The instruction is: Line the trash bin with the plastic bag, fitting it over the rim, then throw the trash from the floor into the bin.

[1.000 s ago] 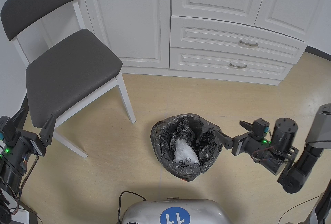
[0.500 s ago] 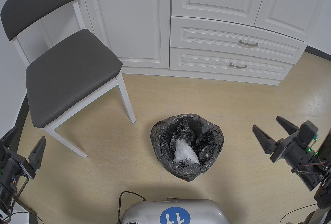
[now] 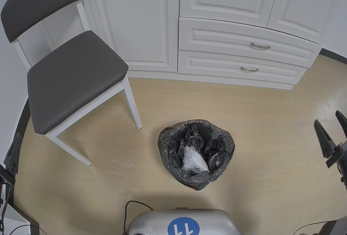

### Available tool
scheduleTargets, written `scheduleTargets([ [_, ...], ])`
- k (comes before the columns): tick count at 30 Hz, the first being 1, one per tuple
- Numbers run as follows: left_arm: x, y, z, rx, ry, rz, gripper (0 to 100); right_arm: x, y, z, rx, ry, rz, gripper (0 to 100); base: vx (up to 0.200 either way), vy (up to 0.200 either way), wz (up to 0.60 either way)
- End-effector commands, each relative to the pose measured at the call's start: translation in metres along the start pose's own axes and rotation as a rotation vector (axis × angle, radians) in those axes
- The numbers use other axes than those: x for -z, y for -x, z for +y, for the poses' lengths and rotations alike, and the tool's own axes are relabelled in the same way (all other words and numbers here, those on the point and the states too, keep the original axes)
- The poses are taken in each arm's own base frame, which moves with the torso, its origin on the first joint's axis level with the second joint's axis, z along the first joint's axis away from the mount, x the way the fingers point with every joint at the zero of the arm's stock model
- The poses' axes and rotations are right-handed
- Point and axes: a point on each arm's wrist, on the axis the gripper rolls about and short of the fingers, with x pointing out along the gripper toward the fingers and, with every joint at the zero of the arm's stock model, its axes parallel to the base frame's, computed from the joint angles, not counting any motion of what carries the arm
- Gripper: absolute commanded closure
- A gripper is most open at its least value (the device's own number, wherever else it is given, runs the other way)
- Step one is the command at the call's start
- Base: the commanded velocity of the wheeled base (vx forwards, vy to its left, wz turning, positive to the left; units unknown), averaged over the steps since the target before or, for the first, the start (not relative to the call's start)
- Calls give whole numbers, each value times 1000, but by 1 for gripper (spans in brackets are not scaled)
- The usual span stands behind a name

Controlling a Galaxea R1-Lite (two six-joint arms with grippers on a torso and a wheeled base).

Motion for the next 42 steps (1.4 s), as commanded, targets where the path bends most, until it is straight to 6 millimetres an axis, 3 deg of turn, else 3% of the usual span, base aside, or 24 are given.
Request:
scheduleTargets([
  [1, -6, 16, 7, -67, 11, -90, 0, -16, 46, -26, 173, 36, -143, 0, 0, 0, 0],
  [6, -8, 26, 10, -97, -4, -141, 0, -16, 75, -34, 286, 62, -196, 0, 0, 0, 0],
  [7, -9, 31, 12, -119, -22, -161, 0, -13, 90, -36, 339, 82, -212, 0, 0, 0, 0],
  [15, -14, 47, 14, -226, -41, -238, 0, 2, 135, -29, 484, 156, -228, 0, 0, 0, 0],
  [21, -4, 57, 14, -222, -59, -221, 0, 12, 137, -28, 457, 117, -197, 0, 0, 0, 0],
  [24, 12, 66, 13, -175, -67, -185, 0, 29, 133, -26, 316, 70, -128, 0, 0, 0, 0],
  [31, 38, 73, 11, -203, -65, -159, 0, 44, 131, -22, 120, -17, 8, 0, 0, 0, 0],
  [36, 58, 78, 9, -212, -63, -150, 0, 60, 132, -21, 82, -37, 170, 0, 0, 0, 0],
  [42, 65, 79, 9, -211, 1, -108, 0, 63, 133, -20, 87, -87, 195, 0, 0, 0, 0],
])
